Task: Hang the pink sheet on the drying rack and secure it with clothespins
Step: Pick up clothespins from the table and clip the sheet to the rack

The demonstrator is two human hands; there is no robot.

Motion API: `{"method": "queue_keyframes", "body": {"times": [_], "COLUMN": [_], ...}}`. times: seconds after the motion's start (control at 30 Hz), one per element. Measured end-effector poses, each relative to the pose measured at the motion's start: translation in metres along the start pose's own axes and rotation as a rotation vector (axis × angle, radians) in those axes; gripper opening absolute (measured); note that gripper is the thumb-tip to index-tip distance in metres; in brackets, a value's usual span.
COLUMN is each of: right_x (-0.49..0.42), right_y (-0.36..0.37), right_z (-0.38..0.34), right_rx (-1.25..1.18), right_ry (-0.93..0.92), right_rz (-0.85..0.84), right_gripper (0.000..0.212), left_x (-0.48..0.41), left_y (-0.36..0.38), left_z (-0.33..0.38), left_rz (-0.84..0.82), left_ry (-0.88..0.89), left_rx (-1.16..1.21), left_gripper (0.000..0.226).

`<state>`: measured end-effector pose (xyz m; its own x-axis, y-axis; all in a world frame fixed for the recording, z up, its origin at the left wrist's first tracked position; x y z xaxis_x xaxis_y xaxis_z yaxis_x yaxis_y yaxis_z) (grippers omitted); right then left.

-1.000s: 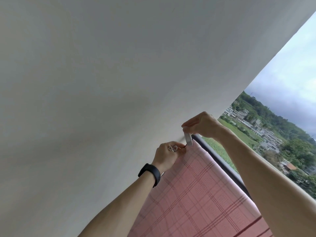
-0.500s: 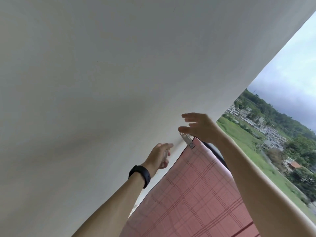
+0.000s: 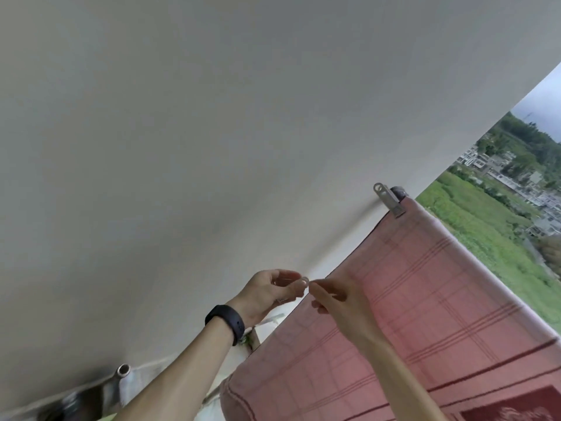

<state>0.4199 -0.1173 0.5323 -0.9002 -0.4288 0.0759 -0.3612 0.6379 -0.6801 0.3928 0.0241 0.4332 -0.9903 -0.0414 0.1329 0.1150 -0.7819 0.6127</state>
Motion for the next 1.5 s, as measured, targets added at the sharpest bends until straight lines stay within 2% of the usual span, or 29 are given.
{"method": "queue_keyframes", "body": {"times": [0.1,0.17,0.23,0.33,0.47,0.53,0.67,0.73,0.83,0.97,1.07,1.2,1.3,1.4,1.47,1.5], "right_x": [0.007,0.004,-0.004,-0.022,-0.047,-0.064,-0.103,-0.123,-0.146,-0.169,-0.185,-0.193,-0.195,-0.203,-0.207,-0.209], "right_y": [0.022,0.030,0.033,0.042,0.071,0.085,0.121,0.145,0.178,0.202,0.215,0.222,0.229,0.234,0.236,0.237], "right_z": [0.015,0.023,0.031,0.035,0.042,0.053,0.085,0.106,0.148,0.194,0.218,0.244,0.255,0.262,0.250,0.242], "right_rx": [-0.153,-0.151,-0.012,0.351,0.676,0.765,0.907,1.010,1.083,1.163,1.372,1.527,1.535,1.423,1.327,1.266], "right_ry": [0.059,0.058,0.003,-0.147,-0.407,-0.435,-0.367,-0.272,-0.108,0.022,0.161,0.391,0.420,0.355,0.241,0.172], "right_rz": [-0.015,0.015,0.090,0.132,0.049,-0.009,-0.110,-0.197,-0.328,-0.397,-0.467,-0.598,-0.722,-0.610,-0.454,-0.380], "right_gripper": [0.012,0.015,0.012,0.009,0.008,0.012,0.025,0.020,0.008,0.033,0.023,0.037,0.030,0.028,0.031,0.045], "left_x": [0.006,0.004,0.001,-0.012,-0.044,-0.063,-0.095,-0.104,-0.110,-0.106,-0.100,-0.101,-0.100,-0.100,-0.103,-0.106], "left_y": [-0.009,-0.018,-0.032,-0.066,-0.110,-0.124,-0.142,-0.151,-0.171,-0.188,-0.192,-0.195,-0.196,-0.203,-0.210,-0.209], "left_z": [-0.018,-0.028,-0.037,-0.063,-0.149,-0.193,-0.256,-0.280,-0.304,-0.329,-0.347,-0.359,-0.357,-0.358,-0.352,-0.350], "left_rz": [-0.043,-0.051,-0.049,0.031,0.134,0.121,0.019,0.004,0.105,0.209,0.295,0.362,0.352,0.351,0.408,0.417], "left_ry": [-0.002,-0.016,-0.052,-0.140,-0.248,-0.278,-0.279,-0.286,-0.213,-0.086,0.020,0.141,0.157,0.238,0.148,0.056], "left_rx": [-0.095,-0.115,-0.080,-0.067,-0.344,-0.528,-0.819,-0.861,-0.874,-0.993,-1.066,-1.060,-1.128,-1.143,-0.967,-0.843], "left_gripper": [0.037,0.038,0.042,0.046,0.041,0.046,0.058,0.049,0.027,0.035,0.033,0.024,0.015,0.027,0.016,0.015]}}
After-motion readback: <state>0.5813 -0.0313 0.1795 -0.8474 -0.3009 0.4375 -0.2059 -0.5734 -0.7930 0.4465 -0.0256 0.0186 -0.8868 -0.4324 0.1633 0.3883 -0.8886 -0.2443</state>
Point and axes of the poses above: each hand's wrist, its own x-axis away from the middle knuckle, its own y-axis out of the palm, z = x × y, the point moved 5 cm from there along -x, towards the middle knuckle, and after that the axes turned 1 degree about x, right-handed, at the moved point
